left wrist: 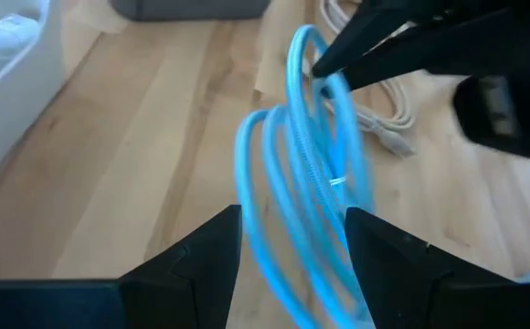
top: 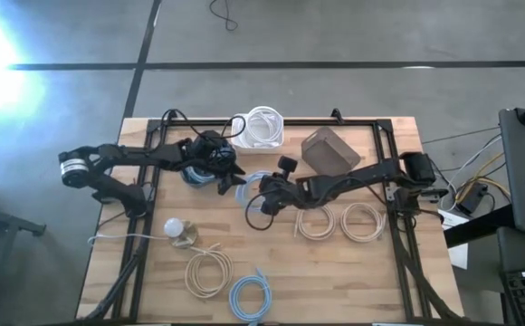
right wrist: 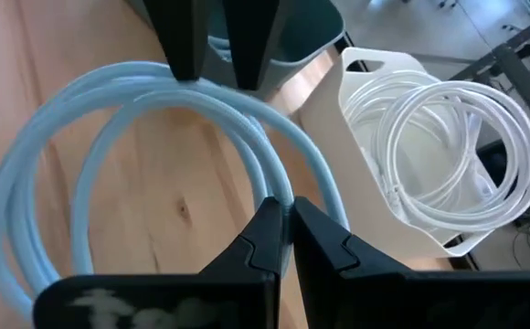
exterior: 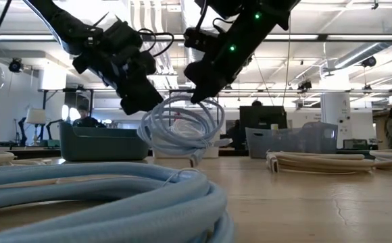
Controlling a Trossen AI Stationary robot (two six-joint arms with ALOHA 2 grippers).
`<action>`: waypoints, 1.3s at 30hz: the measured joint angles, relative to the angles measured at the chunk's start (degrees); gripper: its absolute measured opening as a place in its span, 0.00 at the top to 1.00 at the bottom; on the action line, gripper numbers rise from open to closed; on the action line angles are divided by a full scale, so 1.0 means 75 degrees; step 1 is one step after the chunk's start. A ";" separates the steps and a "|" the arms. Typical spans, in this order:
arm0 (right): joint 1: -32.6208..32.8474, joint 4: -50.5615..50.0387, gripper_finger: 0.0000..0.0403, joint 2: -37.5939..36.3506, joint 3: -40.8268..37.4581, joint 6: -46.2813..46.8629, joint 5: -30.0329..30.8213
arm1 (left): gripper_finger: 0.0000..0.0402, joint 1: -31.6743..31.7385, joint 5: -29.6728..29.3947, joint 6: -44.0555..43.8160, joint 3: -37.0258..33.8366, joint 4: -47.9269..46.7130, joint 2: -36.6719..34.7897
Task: Sort HDMI cables
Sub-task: Put the top blue HDMI cable into the blue bin
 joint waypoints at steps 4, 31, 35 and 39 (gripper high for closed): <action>0.0000 -0.0011 0.97 0.0017 -0.0059 0.0034 0.0000 | 0.50 -0.0003 0.0230 -0.0016 0.0000 0.0002 -0.0110; -0.0781 0.3121 0.97 0.0043 0.0245 -0.0571 0.0157 | 0.50 0.0085 -0.2119 0.0320 0.0200 -0.2863 -0.4008; -0.0693 0.3080 0.97 0.0038 0.0239 -0.0977 0.0291 | 0.50 0.0067 -0.2041 0.0008 -0.0012 -0.2895 -0.3965; -0.0539 0.2779 0.97 -0.0066 0.0243 -0.1502 0.1448 | 0.50 0.0067 -0.2063 -0.0105 -0.0149 -0.3049 -0.4013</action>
